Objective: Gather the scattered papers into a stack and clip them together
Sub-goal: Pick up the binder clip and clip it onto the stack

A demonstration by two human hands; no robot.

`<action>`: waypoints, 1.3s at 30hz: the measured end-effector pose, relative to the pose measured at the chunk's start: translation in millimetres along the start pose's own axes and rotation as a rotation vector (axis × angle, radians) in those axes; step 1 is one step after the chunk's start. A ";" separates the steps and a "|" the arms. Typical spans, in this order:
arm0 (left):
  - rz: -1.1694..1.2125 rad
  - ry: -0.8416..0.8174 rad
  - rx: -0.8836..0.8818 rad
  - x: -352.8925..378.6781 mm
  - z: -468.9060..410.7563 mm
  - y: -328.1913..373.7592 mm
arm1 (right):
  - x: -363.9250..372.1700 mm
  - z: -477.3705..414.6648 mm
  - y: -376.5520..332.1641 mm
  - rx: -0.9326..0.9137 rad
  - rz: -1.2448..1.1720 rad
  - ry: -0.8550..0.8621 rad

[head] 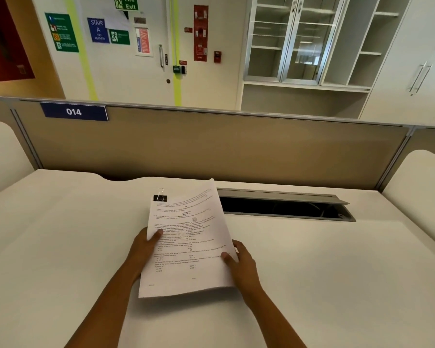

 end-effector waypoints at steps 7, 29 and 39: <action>-0.263 0.179 -0.068 -41.6 -22.6 -1.2 | 35.9 -38.8 -22.8 -0.005 -0.041 0.044; -0.281 0.671 0.118 -76.9 -51.8 -12.3 | 80.3 -90.7 -36.8 -0.077 0.176 0.191; -0.483 0.754 0.249 -77.0 -43.7 -9.9 | 86.6 -88.1 -37.5 -0.172 0.364 0.128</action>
Point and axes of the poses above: each hand's wrist, its own z-axis away from the middle knuckle, its own x-axis out of the palm, y = z × x, the point moved 9 cm from there along -z, towards the middle knuckle, and after that the axes turned 4 degrees about -y, right-handed, at the moved point
